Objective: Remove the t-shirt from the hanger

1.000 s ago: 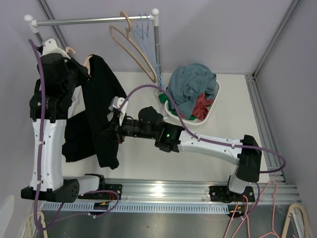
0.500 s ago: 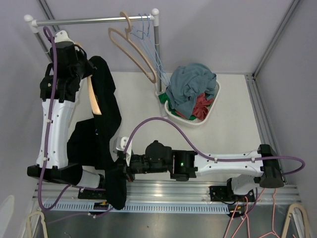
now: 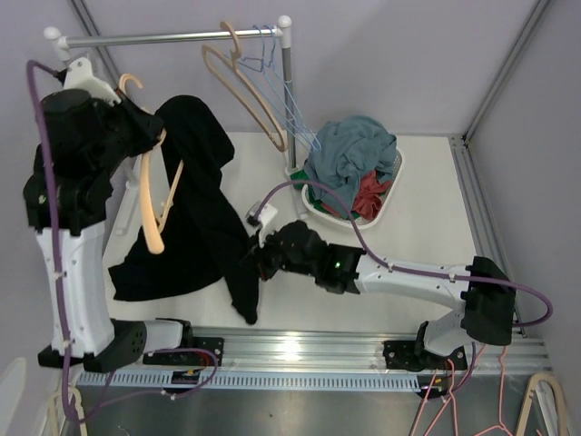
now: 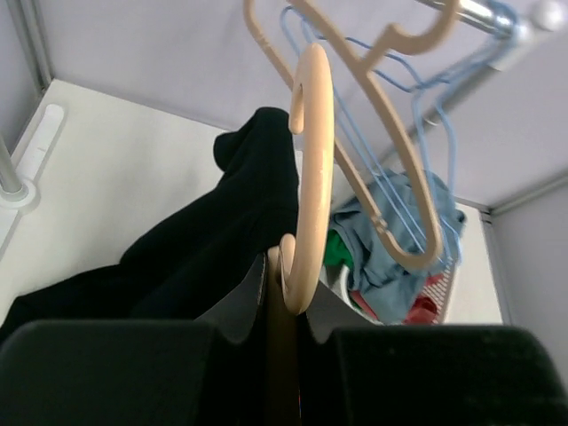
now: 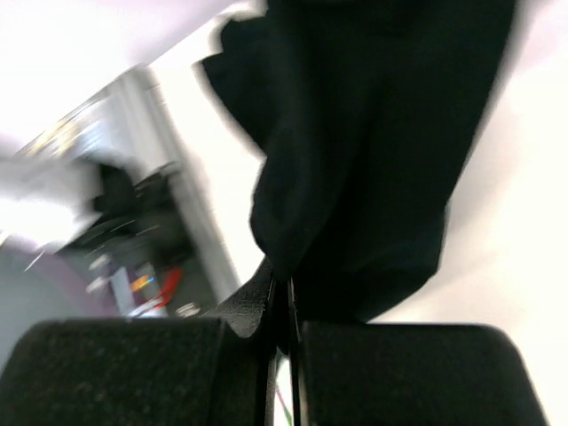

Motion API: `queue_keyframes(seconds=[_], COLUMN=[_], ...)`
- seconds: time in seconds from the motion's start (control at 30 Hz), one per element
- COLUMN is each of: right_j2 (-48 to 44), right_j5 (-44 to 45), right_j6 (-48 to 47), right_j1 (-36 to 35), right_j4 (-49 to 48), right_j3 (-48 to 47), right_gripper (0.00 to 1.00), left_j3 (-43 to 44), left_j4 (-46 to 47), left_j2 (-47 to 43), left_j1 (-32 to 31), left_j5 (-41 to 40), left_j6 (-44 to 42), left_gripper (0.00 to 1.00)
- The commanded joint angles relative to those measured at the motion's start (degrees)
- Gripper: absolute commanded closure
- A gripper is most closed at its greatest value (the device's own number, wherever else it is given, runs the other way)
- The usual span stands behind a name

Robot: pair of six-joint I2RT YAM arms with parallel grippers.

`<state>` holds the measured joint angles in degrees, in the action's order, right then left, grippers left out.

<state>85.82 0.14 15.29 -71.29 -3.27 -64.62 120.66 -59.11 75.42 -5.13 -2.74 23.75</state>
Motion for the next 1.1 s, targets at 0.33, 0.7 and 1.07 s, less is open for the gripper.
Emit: queue_keyframes(seconds=[0.33,0.7,1.07], right_j2=[1.27,-10.81,-29.29], right_j5=[3.64,26.65,21.31], right_j6=[5.37,21.61,17.76], right_j1=[16.35,27.06,42.46], right_j4=[6.59,20.39,22.08], right_j3=[-8.49,3.77,7.59], right_gripper=[1.0,1.0,1.0], left_j3=[-30.21,-47.1,-41.91], left_j4=[-8.62,-3.91,-0.39], left_j2=[-37.0,-54.05,-53.71], left_j1=[-0.41,-4.19,-8.59], left_j5=[17.15,28.49,35.01], left_j6=[-3.88,-0.28,1.39], left_gripper=[0.99,0.99,0.99])
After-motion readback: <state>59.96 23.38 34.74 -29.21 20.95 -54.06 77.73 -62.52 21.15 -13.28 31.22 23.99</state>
